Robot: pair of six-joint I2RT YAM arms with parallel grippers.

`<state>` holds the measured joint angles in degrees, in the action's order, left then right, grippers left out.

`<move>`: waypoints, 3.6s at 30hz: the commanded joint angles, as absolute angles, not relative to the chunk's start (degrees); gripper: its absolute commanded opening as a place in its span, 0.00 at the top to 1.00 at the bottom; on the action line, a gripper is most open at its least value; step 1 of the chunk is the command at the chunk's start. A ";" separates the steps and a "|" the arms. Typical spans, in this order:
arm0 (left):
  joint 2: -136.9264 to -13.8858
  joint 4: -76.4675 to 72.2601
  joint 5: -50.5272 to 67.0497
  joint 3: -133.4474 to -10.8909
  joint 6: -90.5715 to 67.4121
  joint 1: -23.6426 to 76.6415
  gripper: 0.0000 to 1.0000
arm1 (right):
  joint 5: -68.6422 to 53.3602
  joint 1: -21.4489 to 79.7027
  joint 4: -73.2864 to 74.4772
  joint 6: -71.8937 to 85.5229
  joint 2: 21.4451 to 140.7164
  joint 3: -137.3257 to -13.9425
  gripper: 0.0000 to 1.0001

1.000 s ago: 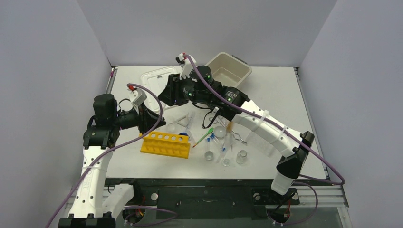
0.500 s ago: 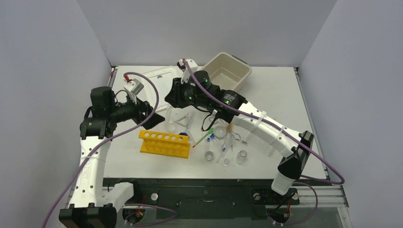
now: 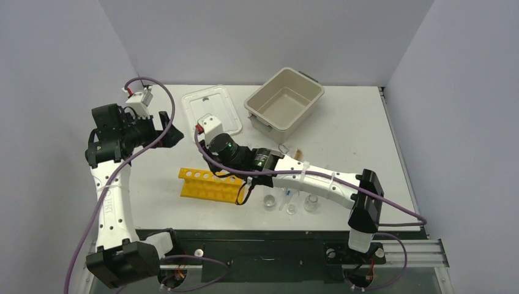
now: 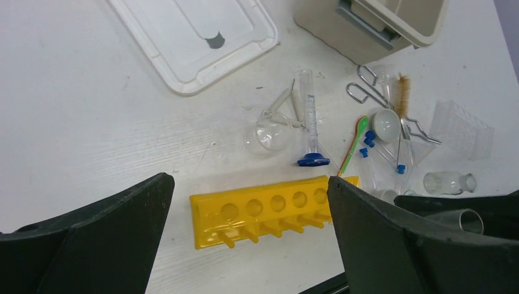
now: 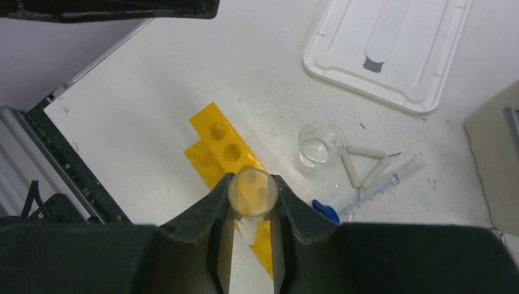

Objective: Organize the chemistry lab equipment
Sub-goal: Insert the test tube into the slot of the test tube rack.

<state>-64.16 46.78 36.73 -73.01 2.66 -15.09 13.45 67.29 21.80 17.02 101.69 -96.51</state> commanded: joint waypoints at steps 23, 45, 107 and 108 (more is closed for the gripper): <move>-64.18 48.32 32.25 -72.98 7.72 -17.93 0.04 | 18.46 71.53 -3.66 8.57 106.97 -90.88 1.00; -63.21 47.64 32.40 -72.17 8.93 -17.93 0.03 | 19.18 71.44 -4.76 9.82 110.23 -88.04 1.00; -63.13 49.04 30.31 -75.49 12.93 -18.46 0.03 | 16.19 59.30 -1.95 21.70 85.76 -71.69 0.51; -63.15 49.06 30.47 -75.52 12.92 -18.48 0.03 | 16.77 58.70 -1.85 22.01 83.93 -70.47 0.51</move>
